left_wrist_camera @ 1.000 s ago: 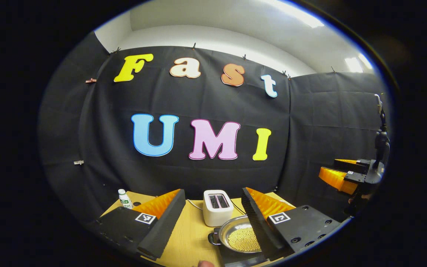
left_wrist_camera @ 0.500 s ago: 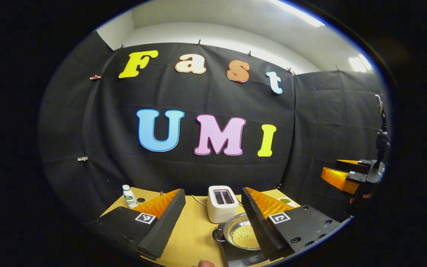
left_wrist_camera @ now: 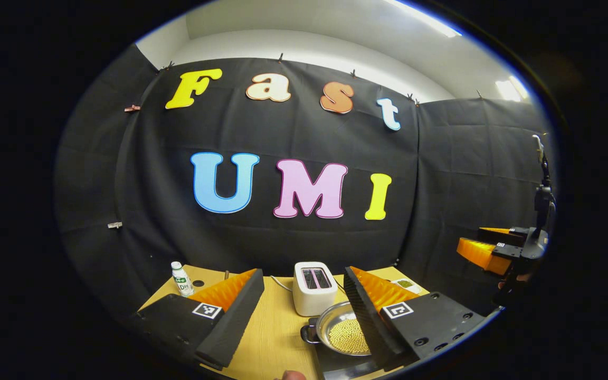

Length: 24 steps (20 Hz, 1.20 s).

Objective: First push the handle of the pot to place it horizontally, then grasp the pot with both hands and set it on the induction cooktop.

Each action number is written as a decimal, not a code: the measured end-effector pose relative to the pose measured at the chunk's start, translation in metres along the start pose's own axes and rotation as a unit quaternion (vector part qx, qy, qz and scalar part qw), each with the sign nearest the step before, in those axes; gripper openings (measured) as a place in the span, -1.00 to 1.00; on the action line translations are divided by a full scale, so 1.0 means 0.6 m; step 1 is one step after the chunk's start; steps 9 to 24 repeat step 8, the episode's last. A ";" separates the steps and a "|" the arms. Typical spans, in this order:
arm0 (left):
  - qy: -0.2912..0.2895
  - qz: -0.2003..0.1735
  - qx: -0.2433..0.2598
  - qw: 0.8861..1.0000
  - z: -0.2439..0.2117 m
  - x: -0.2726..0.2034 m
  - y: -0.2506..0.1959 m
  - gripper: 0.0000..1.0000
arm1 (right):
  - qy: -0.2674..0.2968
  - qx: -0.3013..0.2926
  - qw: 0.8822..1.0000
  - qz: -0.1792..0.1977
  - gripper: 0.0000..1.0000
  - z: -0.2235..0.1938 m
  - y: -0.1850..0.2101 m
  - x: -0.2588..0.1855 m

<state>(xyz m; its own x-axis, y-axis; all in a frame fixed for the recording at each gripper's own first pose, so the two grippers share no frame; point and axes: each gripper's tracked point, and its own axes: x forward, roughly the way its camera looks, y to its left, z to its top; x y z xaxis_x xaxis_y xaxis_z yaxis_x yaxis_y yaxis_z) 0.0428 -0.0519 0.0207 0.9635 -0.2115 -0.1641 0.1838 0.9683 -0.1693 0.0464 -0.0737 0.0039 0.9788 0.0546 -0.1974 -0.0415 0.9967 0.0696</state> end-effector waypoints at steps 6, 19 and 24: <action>0.004 -0.001 0.002 1.000 -0.003 0.002 -0.006 0.90 | 0.005 0.004 1.000 -0.004 0.96 -0.008 -0.007 0.004; 0.004 -0.001 0.003 1.000 -0.002 0.003 -0.005 0.84 | 0.005 0.003 1.000 -0.004 0.96 -0.007 -0.007 0.002; 0.004 -0.001 0.003 1.000 -0.002 0.003 -0.005 0.84 | 0.005 0.003 1.000 -0.004 0.96 -0.007 -0.007 0.002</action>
